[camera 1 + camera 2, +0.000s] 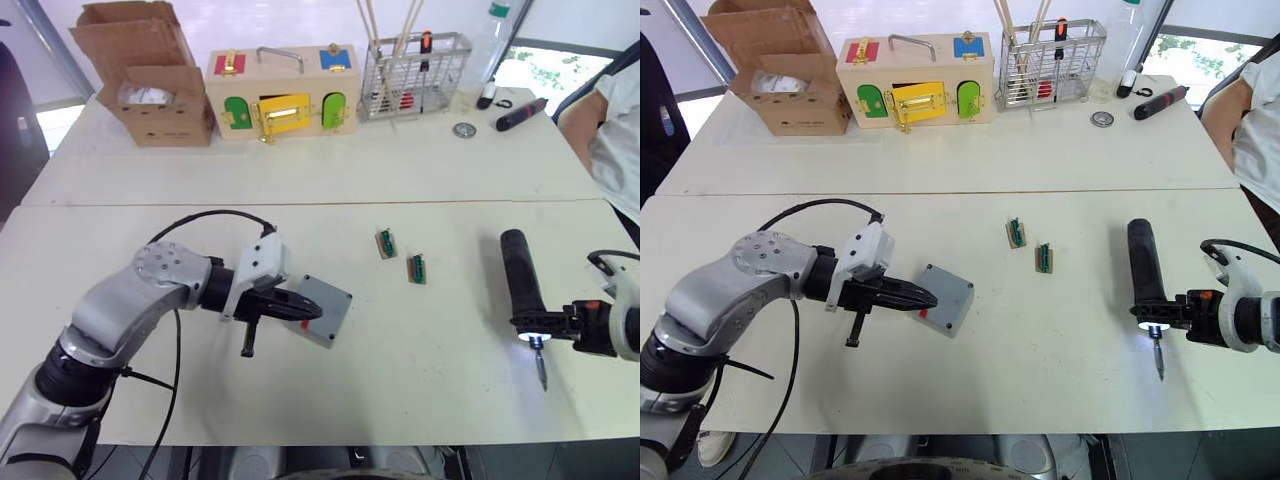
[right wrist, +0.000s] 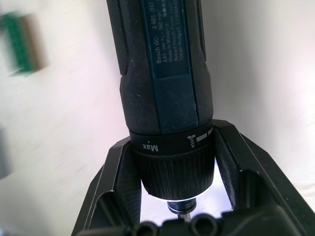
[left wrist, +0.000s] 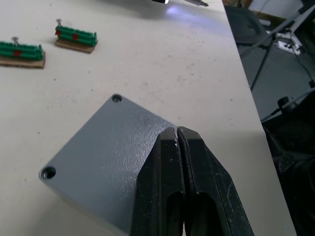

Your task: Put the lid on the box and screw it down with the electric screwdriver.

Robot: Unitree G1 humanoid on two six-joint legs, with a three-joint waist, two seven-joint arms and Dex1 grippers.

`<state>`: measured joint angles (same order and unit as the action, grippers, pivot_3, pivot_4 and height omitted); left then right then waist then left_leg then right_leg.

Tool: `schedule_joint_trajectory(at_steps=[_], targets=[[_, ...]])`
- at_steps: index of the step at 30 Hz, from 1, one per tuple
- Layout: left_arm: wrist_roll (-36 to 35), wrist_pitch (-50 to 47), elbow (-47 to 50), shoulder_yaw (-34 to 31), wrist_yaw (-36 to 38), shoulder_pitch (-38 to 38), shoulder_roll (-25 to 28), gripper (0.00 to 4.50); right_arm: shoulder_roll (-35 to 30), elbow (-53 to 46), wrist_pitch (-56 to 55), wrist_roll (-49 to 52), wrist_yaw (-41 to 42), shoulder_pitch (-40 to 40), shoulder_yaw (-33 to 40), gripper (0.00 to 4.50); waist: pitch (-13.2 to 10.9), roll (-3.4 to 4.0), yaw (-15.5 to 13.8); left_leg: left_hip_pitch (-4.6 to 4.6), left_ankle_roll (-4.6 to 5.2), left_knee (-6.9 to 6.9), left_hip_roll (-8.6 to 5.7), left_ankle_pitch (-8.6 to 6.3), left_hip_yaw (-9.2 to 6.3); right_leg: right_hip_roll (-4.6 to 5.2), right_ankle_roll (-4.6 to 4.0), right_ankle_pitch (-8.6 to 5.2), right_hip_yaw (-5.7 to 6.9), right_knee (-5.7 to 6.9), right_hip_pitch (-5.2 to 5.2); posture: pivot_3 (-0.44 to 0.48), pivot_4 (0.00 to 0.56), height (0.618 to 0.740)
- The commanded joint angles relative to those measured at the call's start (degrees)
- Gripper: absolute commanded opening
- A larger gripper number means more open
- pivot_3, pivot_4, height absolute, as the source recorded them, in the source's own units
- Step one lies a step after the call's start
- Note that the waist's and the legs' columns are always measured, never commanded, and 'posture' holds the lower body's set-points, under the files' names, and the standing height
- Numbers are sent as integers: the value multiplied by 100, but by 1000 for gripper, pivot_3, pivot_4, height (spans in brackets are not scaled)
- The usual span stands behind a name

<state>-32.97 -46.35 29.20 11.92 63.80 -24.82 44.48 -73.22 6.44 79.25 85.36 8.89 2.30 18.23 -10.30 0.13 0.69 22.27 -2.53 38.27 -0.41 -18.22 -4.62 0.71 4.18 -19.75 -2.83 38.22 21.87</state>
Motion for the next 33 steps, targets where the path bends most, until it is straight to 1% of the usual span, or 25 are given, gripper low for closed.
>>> schedule_joint_trajectory(at_steps=[1,7,9,10,11,13,15,18,21,23,26,28,29,31,33], targets=[[-50,16,134,-134,-110,77,57,0,52,61,-23,-626,333,384,-57,1756,0,-1,1,2,-1,0,0,0,0,0,0,0,0,2,3,0,150,740],[-138,-37,-50,-235,-381,145,-94,0,274,-136,-104,-1611,821,598,-216,1756,3,-11,-2,3,-3,6,0,2,2,2,3,5,0,6,3,0,150,740],[-272,-152,-113,-349,-520,103,-224,0,335,-223,-153,-1915,927,615,-206,2772,4,-14,0,2,-4,10,0,3,2,2,4,9,0,6,1,0,150,740],[-337,-211,-140,-410,-584,77,-275,0,364,-263,-214,-2090,963,601,-200,3025,5,-16,-2,2,-4,13,0,3,2,3,5,10,0,6,0,0,150,740],[-390,-268,-168,-471,-653,57,-318,0,370,-309,-325,-2293,1038,565,-214,3424,6,-18,-4,2,-4,17,0,3,2,3,6,10,0,6,-1,0,150,740],[-470,-367,-210,-574,-775,35,-366,0,422,-363,-462,-2561,1170,540,-171,4047,7,-18,-5,2,-4,22,0,3,2,4,7,11,0,6,-3,0,150,740],[-549,-469,-257,-700,-903,27,-404,0,447,-434,-577,-2749,1315,572,-88,4484,7,-19,-12,4,-3,28,0,2,1,4,8,11,1,7,-4,0,150,740],[-703,-633,-394,-978,-1161,4,-497,0,437,-586,-886,-3045,1571,673,67,4484,6,-15,-20,13,1,52,0,0,0,5,9,11,2,15,-4,0,150,740],[-678,-653,-690,-1327,-1549,-15,-623,0,528,-788,-1242,-3053,1886,988,472,4484,5,-12,-12,14,4,60,-4,-2,1,8,10,12,2,24,-3,0,150,740],[-494,-516,-815,-1380,-1663,131,-581,0,635,-1210,-1384,-2965,2148,1022,696,4484,6,-9,4,14,4,63,-4,-2,1,7,10,12,2,34,3,0,150,740],[-193,-106,-895,-1392,-1698,506,-510,0,1053,-2165,-1527,-2685,2478,711,899,4484,6,-12,-4,14,4,58,2,-2,0,1,11,11,2,42,11,0,150,740],[21,110,-995,-1381,-1621,843,-347,0,1559,-3055,-1572,-2343,2502,286,818,4484,8,-18,-10,16,3,54,7,-2,-1,-2,10,11,3,42,15,0,150,740],[121,208,-1031,-1381,-1614,1001,-281,0,1777,-3508,-1673,-2344,2486,63,627,4484,8,-18,-11,20,4,51,8,-3,-4,-3,10,11,4,42,20,0,150,740],[217,342,-1092,-1386,-1603,1160,-213,0,2022,-3998,-1839,-2484,2450,-177,358,4484,5,-12,-37,29,8,54,6,-5,-1,2,10,11,1,54,34,0,150,740],[238,365,-994,-1428,-1609,1455,-141,0,2256,-4476,-2147,-2839,2472,-478,-134,4484,5,-12,-60,39,4,73,-6,-3,-1,16,10,11,1,73,45,0,150,740]])
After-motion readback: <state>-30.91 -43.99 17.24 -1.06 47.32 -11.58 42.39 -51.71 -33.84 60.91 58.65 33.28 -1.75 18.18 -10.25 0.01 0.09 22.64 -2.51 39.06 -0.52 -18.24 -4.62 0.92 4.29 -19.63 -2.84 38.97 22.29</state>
